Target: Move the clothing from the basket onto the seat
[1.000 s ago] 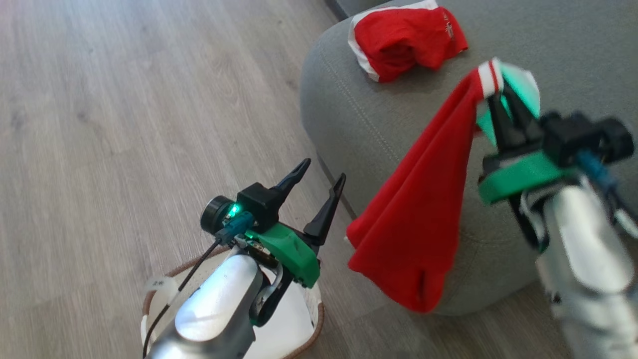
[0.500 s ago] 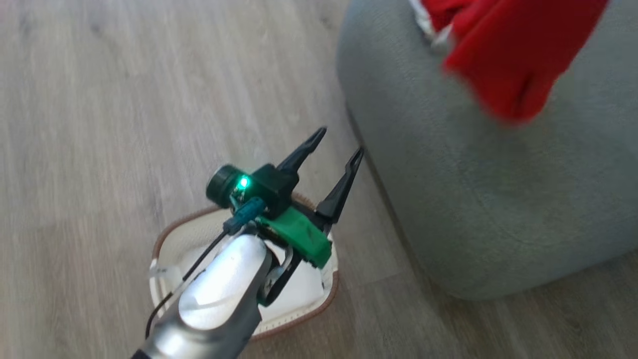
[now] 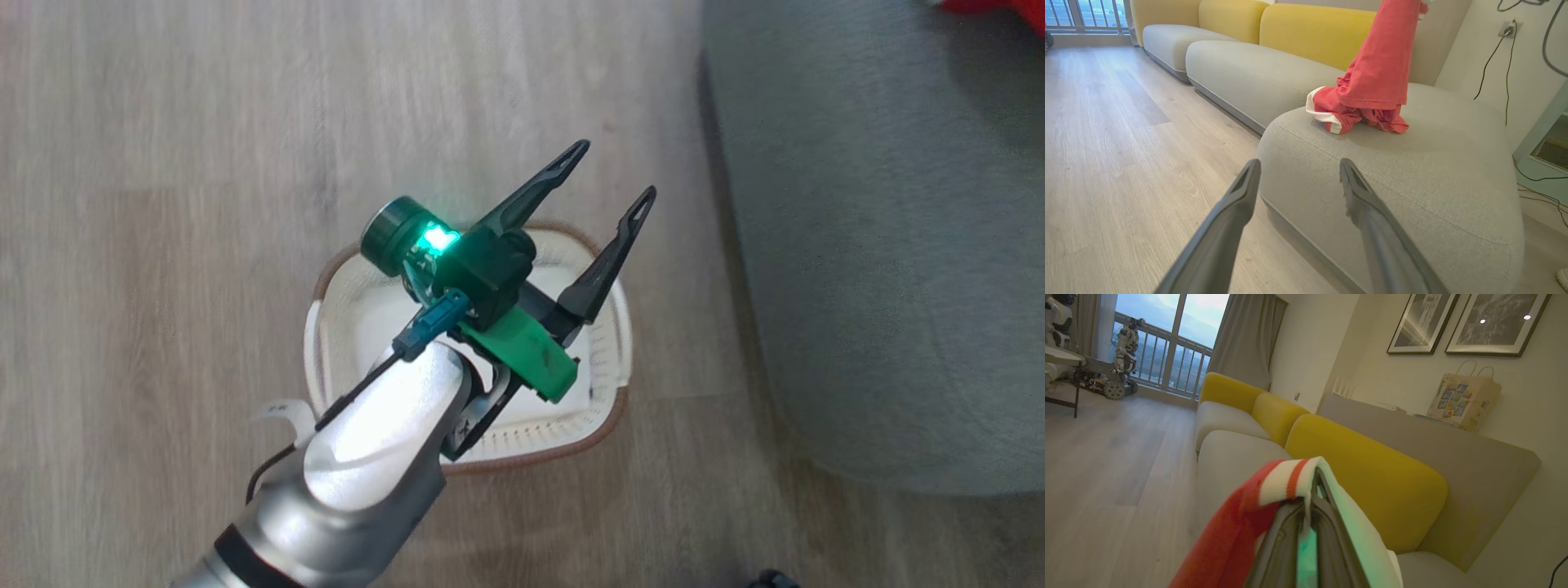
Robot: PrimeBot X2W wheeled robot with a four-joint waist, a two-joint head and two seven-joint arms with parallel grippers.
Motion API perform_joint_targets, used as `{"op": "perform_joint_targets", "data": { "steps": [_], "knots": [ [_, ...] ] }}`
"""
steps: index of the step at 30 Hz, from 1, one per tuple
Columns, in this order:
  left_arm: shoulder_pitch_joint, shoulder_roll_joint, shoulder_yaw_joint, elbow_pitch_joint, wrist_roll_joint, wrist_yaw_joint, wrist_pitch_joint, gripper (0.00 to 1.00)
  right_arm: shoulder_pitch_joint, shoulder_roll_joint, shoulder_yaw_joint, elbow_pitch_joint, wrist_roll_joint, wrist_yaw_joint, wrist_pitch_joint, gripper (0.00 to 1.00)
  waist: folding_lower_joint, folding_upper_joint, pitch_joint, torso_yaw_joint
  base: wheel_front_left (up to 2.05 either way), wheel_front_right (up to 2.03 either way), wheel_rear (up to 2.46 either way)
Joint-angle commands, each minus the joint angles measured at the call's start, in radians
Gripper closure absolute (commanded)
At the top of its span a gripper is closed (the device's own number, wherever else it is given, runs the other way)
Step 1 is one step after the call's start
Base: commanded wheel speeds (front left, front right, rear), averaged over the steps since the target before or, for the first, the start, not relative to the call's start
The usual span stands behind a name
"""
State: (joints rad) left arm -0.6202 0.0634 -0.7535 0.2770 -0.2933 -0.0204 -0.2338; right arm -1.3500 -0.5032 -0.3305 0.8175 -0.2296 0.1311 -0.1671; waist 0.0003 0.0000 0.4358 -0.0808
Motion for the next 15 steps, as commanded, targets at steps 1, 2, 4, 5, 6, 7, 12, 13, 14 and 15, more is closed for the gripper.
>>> {"op": "perform_joint_targets", "data": {
  "steps": [1, 2, 4, 5, 6, 7, 12, 13, 14, 15],
  "knots": [
    [-0.035, 0.009, 0.023, -0.041, 0.008, 0.005, 0.001, 0.0, 0.018, 0.009, -0.036, -0.005, -0.031, 0.0, 0.002, 1.0, -0.0003, 0.0, 0.078, 0.069, 0.0, 0.0, 0.0],
    [-0.039, 0.01, 0.022, -0.044, 0.01, 0.007, 0.001, 0.0, 0.032, 0.018, -0.065, 0.014, -0.046, 0.0, -0.001, 1.0, -0.0003, 0.0, 0.091, 0.075, 0.0, 0.0, 0.0],
    [-0.042, 0.012, 0.02, -0.049, 0.012, 0.008, 0.001, 0.0, 0.058, 0.034, -0.113, 0.046, -0.082, 0.0, -0.008, 1.0, -0.0003, 0.0, 0.11, 0.085, 0.0, 0.0, 0.0],
    [-0.043, 0.014, 0.019, -0.052, 0.013, 0.009, 0.001, 0.0, 0.069, 0.042, -0.134, 0.057, -0.1, 0.0, -0.012, 1.0, -0.0003, 0.0, 0.118, 0.089, 0.0, 0.0, 0.0],
    [-0.042, 0.017, 0.019, -0.055, 0.014, 0.011, 0.002, 0.0, 0.079, 0.05, -0.152, 0.067, -0.119, 0.0, -0.016, 1.0, -0.0003, 0.0, 0.125, 0.092, 0.0, 0.0, 0.0],
    [-0.042, 0.019, 0.019, -0.057, 0.014, 0.012, 0.002, 0.0, 0.087, 0.058, -0.167, 0.075, -0.138, 0.0, -0.02, 1.0, -0.0003, 0.0, 0.131, 0.095, 0.0, 0.0, 0.0],
    [-0.046, 0.033, 0.02, -0.06, 0.017, 0.019, 0.005, 0.0, 0.112, 0.097, -0.226, 0.118, -0.213, 0.0, -0.034, 1.0, -0.0003, 0.0, 0.152, 0.091, 0.0, 0.0, 0.0],
    [-0.047, 0.035, 0.021, -0.059, 0.017, 0.021, 0.006, 0.0, 0.118, 0.101, -0.235, 0.127, -0.227, 0.0, -0.036, 1.0, -0.0003, 0.0, 0.153, 0.088, 0.0, 0.0, 0.0],
    [-0.048, 0.036, 0.021, -0.059, 0.017, 0.022, 0.007, 0.0, 0.123, 0.104, -0.244, 0.135, -0.239, 0.0, -0.039, 1.0, -0.0003, 0.0, 0.155, 0.085, 0.0, 0.0, 0.0],
    [-0.048, 0.036, 0.021, -0.059, 0.017, 0.022, 0.007, 0.0, 0.123, 0.104, -0.244, 0.135, -0.239, 0.0, -0.039, 1.0, -0.0003, 0.0, 0.155, 0.085, 0.0, 0.0, 0.0]
  ]
}}
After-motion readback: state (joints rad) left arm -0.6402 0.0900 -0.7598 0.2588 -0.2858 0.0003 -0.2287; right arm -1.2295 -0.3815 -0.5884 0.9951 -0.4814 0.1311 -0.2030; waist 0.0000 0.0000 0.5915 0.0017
